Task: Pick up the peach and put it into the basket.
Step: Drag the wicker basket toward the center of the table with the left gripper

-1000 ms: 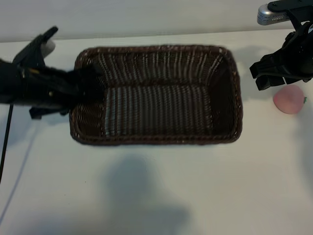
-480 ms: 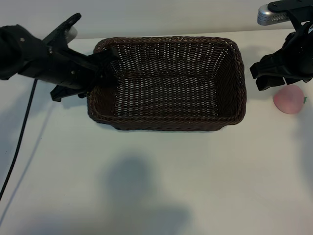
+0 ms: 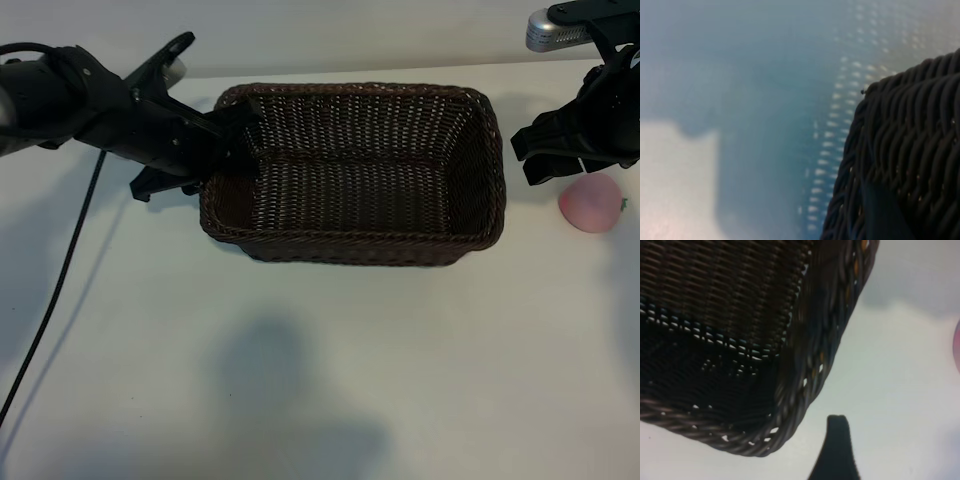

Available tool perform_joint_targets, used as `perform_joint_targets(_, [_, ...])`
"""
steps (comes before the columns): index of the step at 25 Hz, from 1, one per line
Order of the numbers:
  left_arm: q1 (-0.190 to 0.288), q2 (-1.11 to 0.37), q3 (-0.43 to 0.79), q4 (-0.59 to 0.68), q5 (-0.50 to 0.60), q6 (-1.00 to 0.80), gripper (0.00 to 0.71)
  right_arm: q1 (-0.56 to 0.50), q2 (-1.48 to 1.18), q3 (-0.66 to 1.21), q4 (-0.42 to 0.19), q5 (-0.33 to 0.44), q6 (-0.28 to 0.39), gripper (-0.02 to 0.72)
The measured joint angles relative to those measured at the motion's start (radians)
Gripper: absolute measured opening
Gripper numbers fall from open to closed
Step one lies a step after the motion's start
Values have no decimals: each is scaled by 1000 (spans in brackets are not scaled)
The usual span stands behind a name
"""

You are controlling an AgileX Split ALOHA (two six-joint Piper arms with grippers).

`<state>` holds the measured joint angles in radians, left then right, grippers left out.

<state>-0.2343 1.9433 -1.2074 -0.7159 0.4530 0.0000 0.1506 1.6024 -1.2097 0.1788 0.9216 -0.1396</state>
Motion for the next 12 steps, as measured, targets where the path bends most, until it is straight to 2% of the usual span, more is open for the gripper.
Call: perform_joint_targets(12, [-19,73,-5,-48,-28,0,318,0,0,0,0,-3,0,583])
